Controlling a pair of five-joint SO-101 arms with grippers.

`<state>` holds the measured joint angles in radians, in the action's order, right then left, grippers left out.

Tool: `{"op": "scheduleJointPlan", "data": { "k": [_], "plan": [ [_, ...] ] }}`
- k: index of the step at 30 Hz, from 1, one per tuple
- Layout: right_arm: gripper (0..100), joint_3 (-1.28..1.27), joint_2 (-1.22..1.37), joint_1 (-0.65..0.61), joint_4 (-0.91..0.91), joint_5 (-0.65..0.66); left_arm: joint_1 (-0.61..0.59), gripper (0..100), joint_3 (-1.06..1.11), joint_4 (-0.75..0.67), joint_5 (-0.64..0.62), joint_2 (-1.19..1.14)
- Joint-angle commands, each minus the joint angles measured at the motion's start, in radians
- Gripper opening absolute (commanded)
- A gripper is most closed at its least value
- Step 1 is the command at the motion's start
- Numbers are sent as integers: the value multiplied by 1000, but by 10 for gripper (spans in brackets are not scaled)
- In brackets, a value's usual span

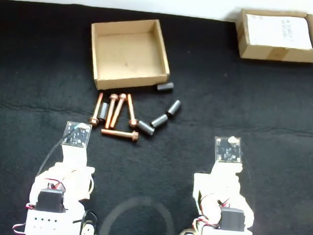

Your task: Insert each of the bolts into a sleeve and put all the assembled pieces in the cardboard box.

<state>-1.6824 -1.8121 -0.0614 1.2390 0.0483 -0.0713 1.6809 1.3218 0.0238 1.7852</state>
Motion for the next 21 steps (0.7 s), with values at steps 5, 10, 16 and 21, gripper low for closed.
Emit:
{"op": "scheduleJointPlan", "data": {
  "k": [5, 10, 16, 21],
  "plan": [
    [209, -127, -19, 5, 4, 0, 10, 10, -162, 5, -5, 25],
    [209, -127, -19, 5, 4, 0, 12, 10, -326, -57, -5, 21],
    [209, -127, -19, 5, 4, 0, 12, 10, -509, -109, -6, 15],
    [209, -127, -19, 5, 4, 0, 12, 10, -677, -89, -9, -150]
  ]
}}
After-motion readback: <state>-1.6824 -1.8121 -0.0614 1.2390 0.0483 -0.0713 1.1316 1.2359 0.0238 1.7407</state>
